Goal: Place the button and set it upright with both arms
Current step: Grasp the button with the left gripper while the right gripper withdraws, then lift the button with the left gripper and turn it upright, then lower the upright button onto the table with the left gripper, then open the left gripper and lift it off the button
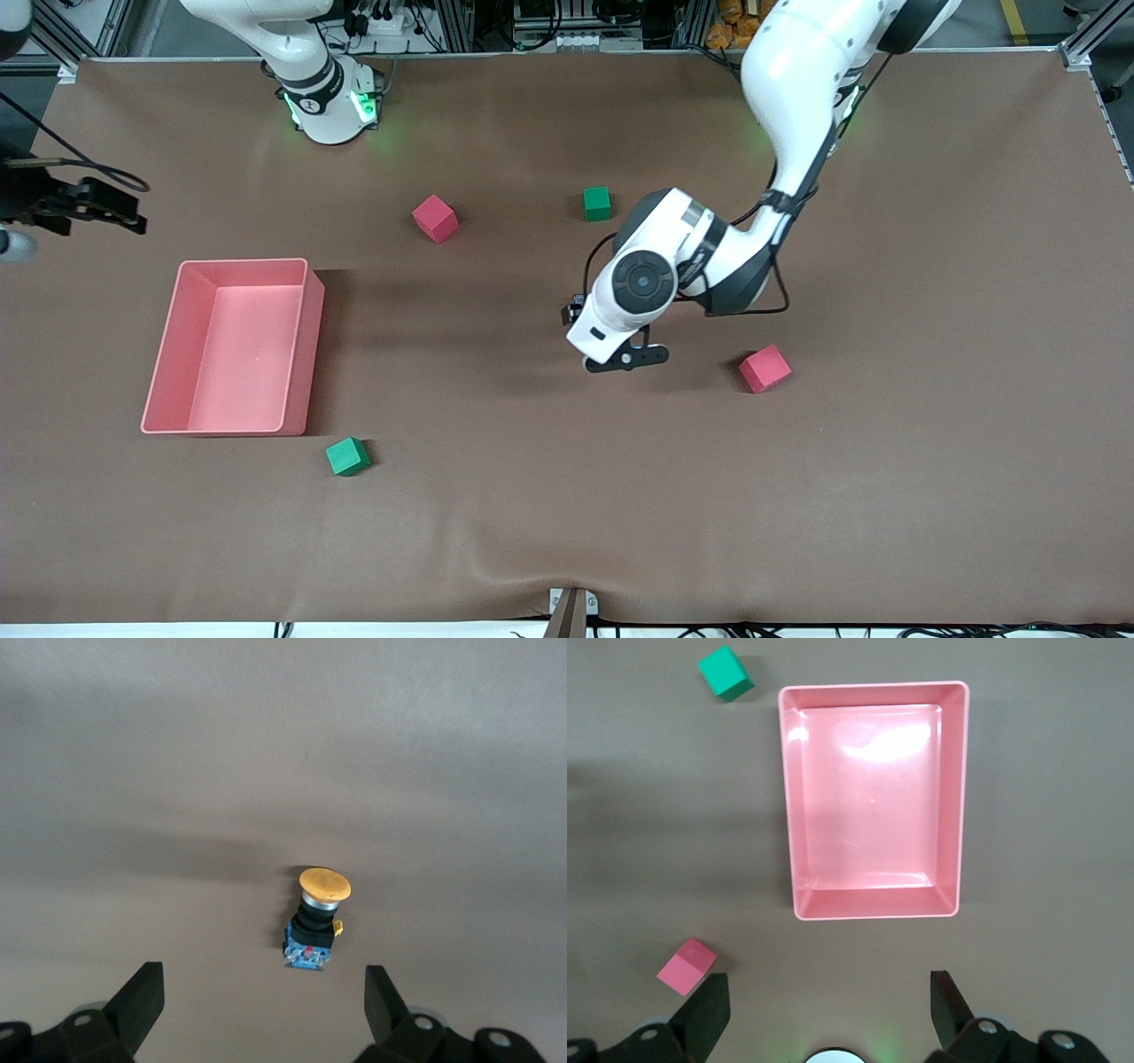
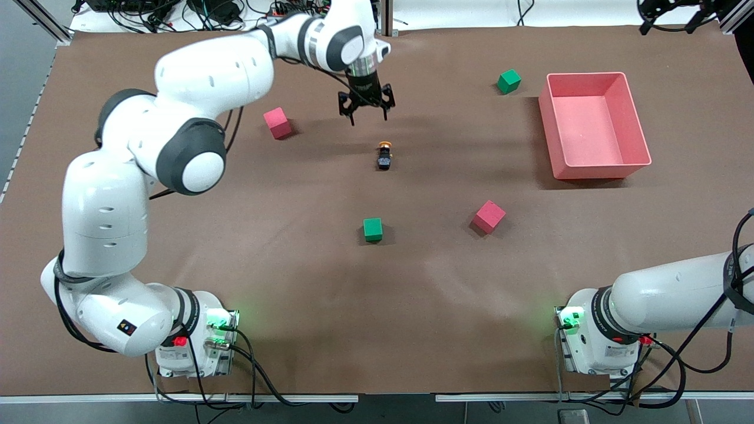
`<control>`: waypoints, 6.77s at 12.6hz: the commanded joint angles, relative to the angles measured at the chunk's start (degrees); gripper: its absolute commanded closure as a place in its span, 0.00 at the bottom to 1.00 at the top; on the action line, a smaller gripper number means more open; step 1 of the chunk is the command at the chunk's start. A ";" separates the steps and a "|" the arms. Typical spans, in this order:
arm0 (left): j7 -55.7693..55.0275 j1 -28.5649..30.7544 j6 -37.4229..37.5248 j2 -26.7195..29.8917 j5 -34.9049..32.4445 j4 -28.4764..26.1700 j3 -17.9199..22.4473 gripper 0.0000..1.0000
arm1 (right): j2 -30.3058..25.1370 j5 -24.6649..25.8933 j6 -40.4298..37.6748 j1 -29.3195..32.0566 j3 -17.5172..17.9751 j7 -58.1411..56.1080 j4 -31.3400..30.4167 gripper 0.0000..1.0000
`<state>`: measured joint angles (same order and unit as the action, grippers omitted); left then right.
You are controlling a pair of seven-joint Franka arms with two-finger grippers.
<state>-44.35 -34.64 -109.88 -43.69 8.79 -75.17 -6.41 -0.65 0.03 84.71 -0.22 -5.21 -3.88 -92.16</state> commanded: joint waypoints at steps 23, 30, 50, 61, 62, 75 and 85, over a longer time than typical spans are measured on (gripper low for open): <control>-3.02 -4.82 -5.17 -9.13 1.05 1.78 0.52 1.00 | 0.21 3.66 3.79 0.31 1.16 7.05 5.50 0.00; -12.47 -8.41 -10.96 -4.65 -8.39 1.95 2.01 1.00 | 0.48 -1.35 3.62 0.40 1.25 4.05 5.41 0.00; -64.98 -25.64 -16.60 -6.76 -78.67 0.90 6.84 1.00 | -1.19 0.50 -3.15 -2.85 1.51 4.49 5.50 0.00; -77.60 -27.14 -16.42 -11.14 -93.94 0.64 6.84 1.00 | -1.98 -0.38 -2.10 -0.49 1.16 4.75 4.80 0.00; -82.68 -27.49 -16.42 -12.11 -96.66 0.55 6.84 1.00 | -2.07 -0.38 -2.18 -0.13 1.16 4.75 4.80 0.00; -96.61 -28.72 -12.29 -16.96 -104.95 -3.67 6.14 0.54 | -2.77 -2.40 -1.74 1.63 1.16 4.75 3.48 0.00; -85.59 -36.63 -5.54 -7.48 -79.08 -5.17 4.74 0.00 | -2.95 -2.14 -1.39 1.02 2.04 4.84 4.44 0.00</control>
<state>-135.95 -70.05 -117.91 -56.61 -77.91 -79.07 -0.95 -2.06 -1.56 83.36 0.52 -3.86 0.57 -86.85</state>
